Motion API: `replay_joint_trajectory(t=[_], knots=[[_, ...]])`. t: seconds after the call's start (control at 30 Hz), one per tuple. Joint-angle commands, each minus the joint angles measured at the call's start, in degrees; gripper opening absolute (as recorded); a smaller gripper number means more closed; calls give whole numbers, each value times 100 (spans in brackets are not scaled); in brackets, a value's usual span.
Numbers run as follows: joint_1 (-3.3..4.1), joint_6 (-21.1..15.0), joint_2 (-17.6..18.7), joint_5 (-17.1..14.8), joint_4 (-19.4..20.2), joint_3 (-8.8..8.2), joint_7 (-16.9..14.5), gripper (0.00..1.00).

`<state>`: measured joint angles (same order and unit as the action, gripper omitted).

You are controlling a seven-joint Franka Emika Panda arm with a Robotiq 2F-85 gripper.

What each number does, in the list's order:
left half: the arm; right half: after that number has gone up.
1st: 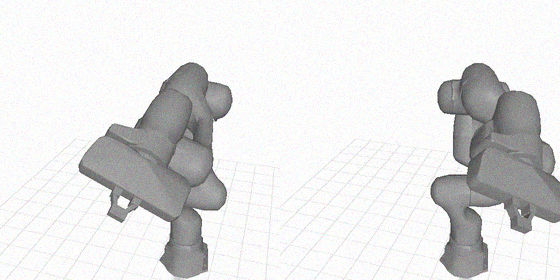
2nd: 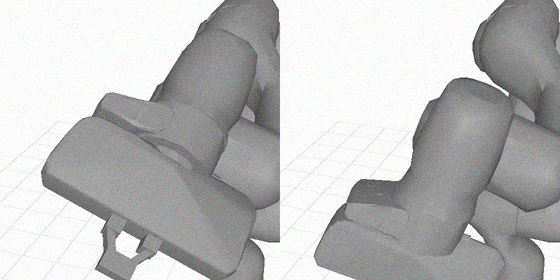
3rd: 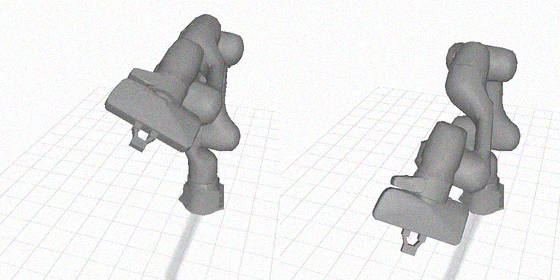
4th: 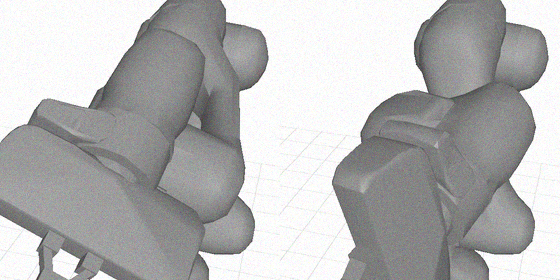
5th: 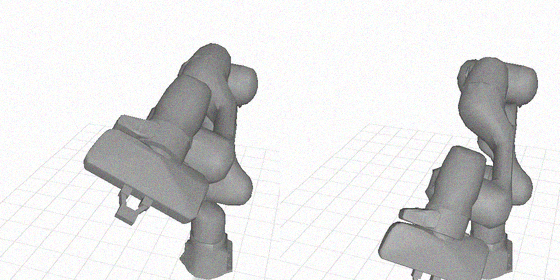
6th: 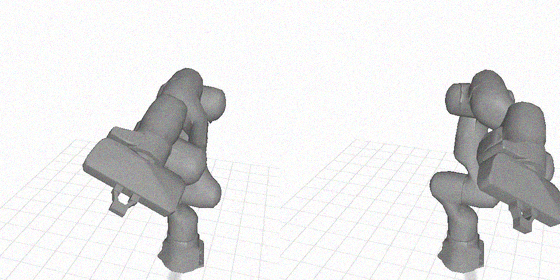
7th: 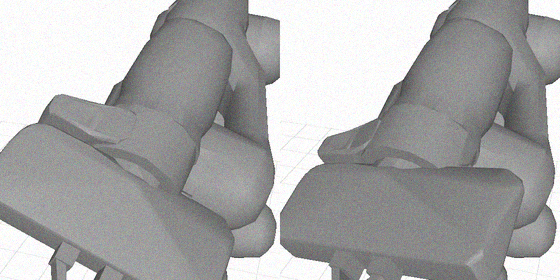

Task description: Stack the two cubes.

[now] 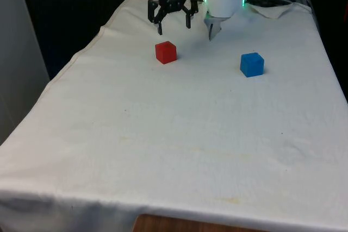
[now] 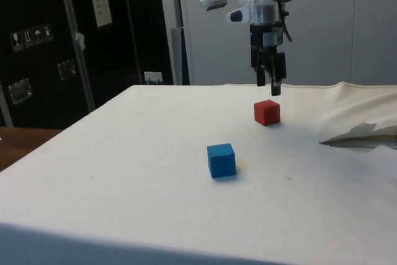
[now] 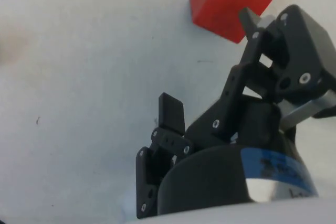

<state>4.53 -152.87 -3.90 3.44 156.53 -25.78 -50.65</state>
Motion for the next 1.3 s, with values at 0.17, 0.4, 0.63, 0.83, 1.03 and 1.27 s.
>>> replay_joint_trajectory(t=[0.17, 0.4, 0.63, 0.83, 1.03, 1.27], knots=[[17, -92, 11, -63, 29, -11, -63, 100], [11, -172, 80, -69, 34, -29, -115, 100], [11, -567, 281, -149, 86, -69, -298, 100], [0, -825, 401, -172, 109, -92, -384, 100], [0, -1060, 630, -86, 80, -126, -361, 100], [-23, -1329, 728, -292, 143, -57, -550, 100]])
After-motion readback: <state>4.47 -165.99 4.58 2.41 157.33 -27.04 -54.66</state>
